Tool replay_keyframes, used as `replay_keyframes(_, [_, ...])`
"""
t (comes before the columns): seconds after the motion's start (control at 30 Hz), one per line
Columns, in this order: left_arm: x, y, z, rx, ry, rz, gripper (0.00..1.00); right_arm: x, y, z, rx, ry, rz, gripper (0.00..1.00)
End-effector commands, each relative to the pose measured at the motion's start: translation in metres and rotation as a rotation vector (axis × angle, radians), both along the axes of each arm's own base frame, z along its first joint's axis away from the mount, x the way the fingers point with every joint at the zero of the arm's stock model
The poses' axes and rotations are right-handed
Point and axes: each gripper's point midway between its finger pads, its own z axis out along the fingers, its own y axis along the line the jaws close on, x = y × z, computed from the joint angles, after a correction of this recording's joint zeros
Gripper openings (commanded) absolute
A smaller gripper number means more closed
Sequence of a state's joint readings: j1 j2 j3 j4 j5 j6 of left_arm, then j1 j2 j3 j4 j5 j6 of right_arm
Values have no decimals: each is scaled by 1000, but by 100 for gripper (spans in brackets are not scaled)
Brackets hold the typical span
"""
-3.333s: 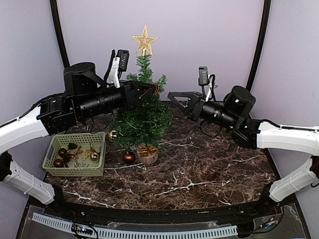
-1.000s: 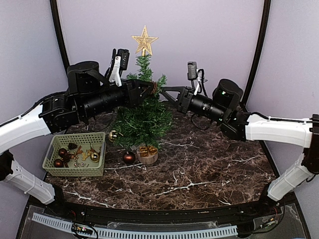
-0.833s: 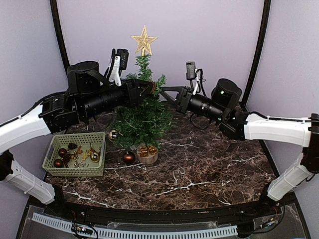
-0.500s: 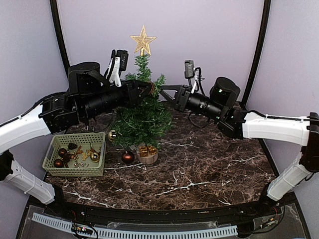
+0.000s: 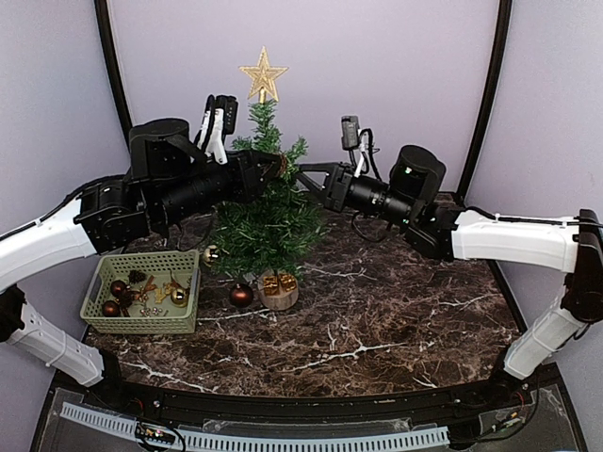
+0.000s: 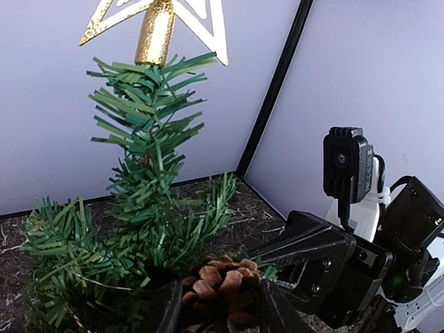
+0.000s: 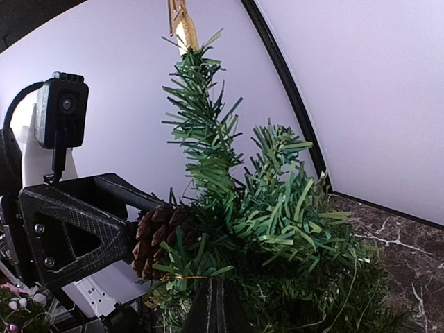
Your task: Decorate the small christmas tree
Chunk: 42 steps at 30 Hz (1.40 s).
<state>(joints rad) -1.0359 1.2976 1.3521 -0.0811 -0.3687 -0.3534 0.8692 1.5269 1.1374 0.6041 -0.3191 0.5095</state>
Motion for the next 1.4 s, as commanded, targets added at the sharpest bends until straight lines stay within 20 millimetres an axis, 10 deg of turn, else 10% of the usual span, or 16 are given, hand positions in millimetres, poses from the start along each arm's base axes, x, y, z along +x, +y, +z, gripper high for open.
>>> replay_keyframes(0.0, [5,16,2,-26,4,52,38,4,2,12,20,-24,0,0])
replay_keyframes(1.37, [-26,16,23,-96,-23,-125,64,-9,-11,25,52,-49,10,4])
